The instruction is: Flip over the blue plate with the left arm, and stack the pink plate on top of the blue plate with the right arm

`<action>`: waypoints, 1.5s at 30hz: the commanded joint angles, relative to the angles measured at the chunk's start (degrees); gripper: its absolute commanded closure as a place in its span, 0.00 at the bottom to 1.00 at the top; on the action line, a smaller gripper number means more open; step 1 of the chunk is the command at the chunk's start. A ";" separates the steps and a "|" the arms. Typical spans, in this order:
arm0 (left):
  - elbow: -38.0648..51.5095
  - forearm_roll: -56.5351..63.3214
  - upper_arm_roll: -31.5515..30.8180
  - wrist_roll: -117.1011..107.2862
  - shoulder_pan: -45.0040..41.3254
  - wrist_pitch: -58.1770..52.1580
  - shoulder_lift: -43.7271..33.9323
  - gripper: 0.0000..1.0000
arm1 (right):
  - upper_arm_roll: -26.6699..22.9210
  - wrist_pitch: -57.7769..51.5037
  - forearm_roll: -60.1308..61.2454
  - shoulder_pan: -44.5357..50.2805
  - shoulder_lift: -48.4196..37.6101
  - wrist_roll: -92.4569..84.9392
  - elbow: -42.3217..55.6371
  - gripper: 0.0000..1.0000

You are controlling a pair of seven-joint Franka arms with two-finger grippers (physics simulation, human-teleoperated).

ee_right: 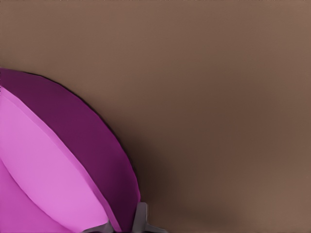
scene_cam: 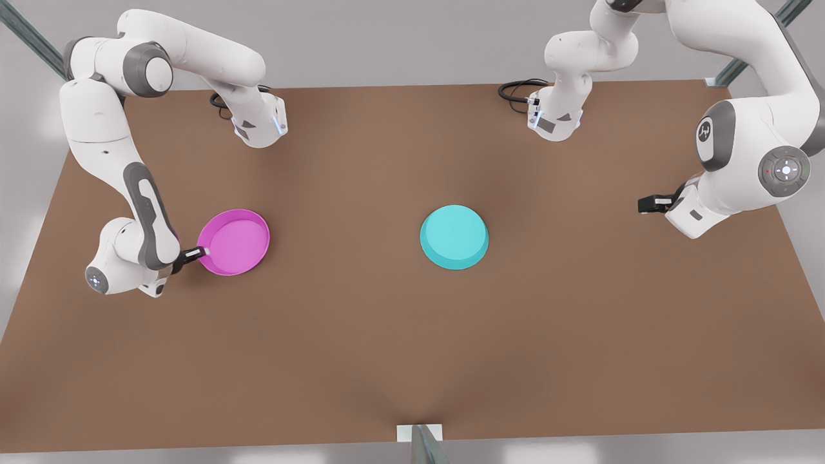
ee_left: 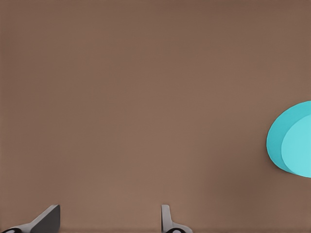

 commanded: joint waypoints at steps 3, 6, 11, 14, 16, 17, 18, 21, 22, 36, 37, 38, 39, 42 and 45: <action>0.00 0.01 0.00 0.09 0.00 0.00 0.00 0.00 | 0.11 -0.09 0.00 -0.03 0.00 -0.09 0.09 0.79; 0.00 0.01 0.00 0.09 0.00 0.00 0.00 0.00 | 0.11 0.00 0.00 -0.03 0.00 -0.09 0.18 0.79; 0.00 0.01 0.00 0.09 0.00 -0.09 0.00 0.00 | 2.13 -3.25 0.00 -0.03 -0.79 1.05 1.23 0.79; 0.00 0.01 0.00 0.09 0.00 0.00 0.00 0.00 | 3.71 -6.33 0.08 -0.20 -1.05 1.67 2.73 0.79; 0.00 0.01 0.00 0.09 0.00 0.00 0.00 0.00 | 7.23 -9.67 2.37 -1.79 -1.85 3.87 2.82 0.79; 0.00 0.01 0.00 0.09 0.00 -0.09 0.00 0.00 | 7.32 -10.81 3.60 -1.52 -2.11 4.13 3.78 0.79; 0.00 0.01 0.00 0.09 0.00 -0.09 0.00 0.00 | 7.32 -12.30 3.69 -1.26 -2.20 4.48 5.27 0.79; 0.09 0.01 0.00 0.09 0.00 0.00 0.00 0.00 | 15.56 -16.00 3.60 -0.73 -2.37 15.01 11.95 0.79; 0.09 0.01 0.00 0.09 0.00 0.00 -0.09 0.00 | 20.05 -16.17 3.69 -0.82 -2.37 19.33 12.57 0.79; 0.00 0.01 0.00 0.09 0.00 -0.09 0.00 0.00 | 24.72 -0.80 10.28 26.42 -1.32 35.95 13.63 0.79; 0.00 0.01 0.00 0.09 0.00 -0.09 0.00 0.00 | 24.72 0.61 10.54 28.09 -0.97 37.00 13.54 0.79; 0.00 0.01 0.00 0.09 0.00 -0.09 0.00 0.00 | 24.63 1.14 11.33 30.02 -0.53 37.62 13.63 0.79; 0.00 0.01 0.00 0.09 0.00 -0.09 -0.09 0.00 | 24.46 1.49 12.56 31.08 -0.26 37.71 13.72 0.79; 0.00 0.01 0.00 0.09 0.00 -0.09 0.00 0.00 | 24.19 5.36 13.88 34.86 1.40 39.82 13.63 0.79; 0.00 0.01 0.00 0.09 0.00 0.00 0.00 0.00 | 24.10 8.44 14.32 38.55 2.90 43.06 14.59 0.79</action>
